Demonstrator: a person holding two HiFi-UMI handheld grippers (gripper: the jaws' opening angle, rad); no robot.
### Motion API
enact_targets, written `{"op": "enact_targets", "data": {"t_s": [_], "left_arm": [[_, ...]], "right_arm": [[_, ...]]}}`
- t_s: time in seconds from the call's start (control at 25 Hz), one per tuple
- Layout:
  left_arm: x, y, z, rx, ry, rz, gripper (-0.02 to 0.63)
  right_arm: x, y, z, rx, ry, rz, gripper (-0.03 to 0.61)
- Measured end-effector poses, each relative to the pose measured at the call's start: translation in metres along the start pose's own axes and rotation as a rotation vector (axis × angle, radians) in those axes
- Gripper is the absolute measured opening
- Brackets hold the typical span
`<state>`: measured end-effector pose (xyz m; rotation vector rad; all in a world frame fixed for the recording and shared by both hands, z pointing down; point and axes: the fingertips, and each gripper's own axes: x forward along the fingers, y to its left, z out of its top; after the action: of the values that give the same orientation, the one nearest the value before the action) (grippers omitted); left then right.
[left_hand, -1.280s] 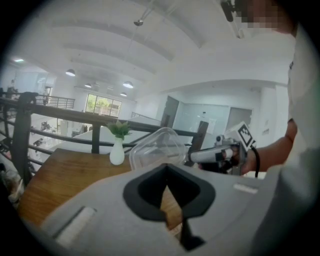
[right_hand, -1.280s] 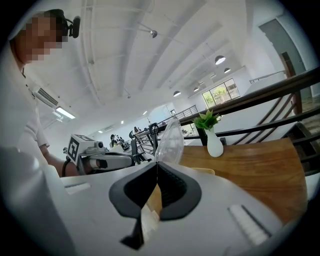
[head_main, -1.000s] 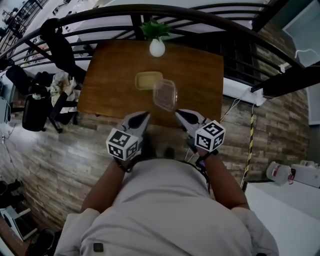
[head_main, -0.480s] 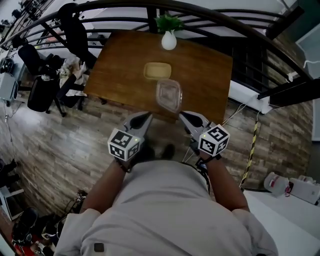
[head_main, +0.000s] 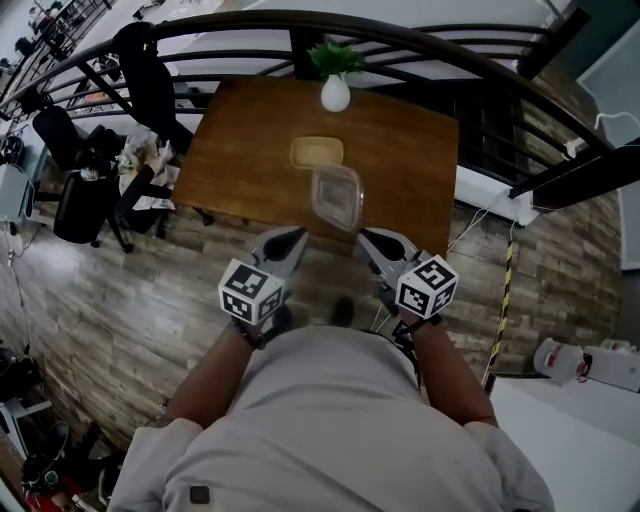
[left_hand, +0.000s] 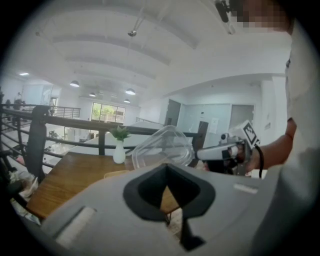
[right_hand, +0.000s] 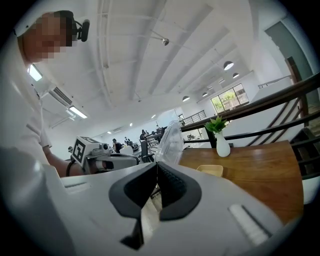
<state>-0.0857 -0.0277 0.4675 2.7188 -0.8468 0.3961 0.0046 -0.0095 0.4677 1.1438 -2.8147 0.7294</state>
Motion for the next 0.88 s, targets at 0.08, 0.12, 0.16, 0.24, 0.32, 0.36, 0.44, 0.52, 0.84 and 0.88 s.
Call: {"op": "enact_targets", "data": {"t_s": [0.08,0.12,0.16,0.24,0.32,0.36,0.44,0.52,0.84,0.88], "left_arm": [[-0.011,0.006,0.000,0.007,0.000,-0.013,0.003],[-0.016,0.009,-0.001,0.006,0.001,-0.018,0.003],[-0.022,0.012,-0.001,0.004,0.003,-0.025,0.003],[-0.035,0.016,-0.004,0.005,0.006,-0.044,0.003],[-0.051,0.022,-0.007,0.011,0.006,-0.065,0.003],[-0.058,0.025,-0.009,0.014,0.006,-0.075,0.003],[-0.074,0.031,-0.013,0.022,0.005,-0.095,0.003],[-0.089,0.037,-0.015,0.030,0.005,-0.114,0.003],[-0.143,0.056,-0.021,0.062,-0.010,-0.164,0.003],[-0.150,0.058,-0.024,0.065,-0.007,-0.172,0.003]], "right_arm": [[0.005,0.009,0.000,-0.003,-0.007,-0.014,0.006],[0.008,0.014,0.000,-0.003,-0.010,-0.021,0.006],[0.011,0.020,0.001,-0.001,-0.016,-0.029,0.006],[0.017,0.035,0.000,0.002,-0.026,-0.046,0.006],[0.025,0.052,-0.004,-0.006,-0.035,-0.063,0.006],[0.029,0.061,-0.005,-0.014,-0.040,-0.072,0.006],[0.035,0.077,-0.007,-0.028,-0.051,-0.090,0.006],[0.042,0.092,-0.007,-0.033,-0.061,-0.106,0.006],[0.059,0.146,-0.016,-0.050,-0.079,-0.153,0.006],[0.061,0.153,-0.020,-0.049,-0.080,-0.161,0.006]]}}
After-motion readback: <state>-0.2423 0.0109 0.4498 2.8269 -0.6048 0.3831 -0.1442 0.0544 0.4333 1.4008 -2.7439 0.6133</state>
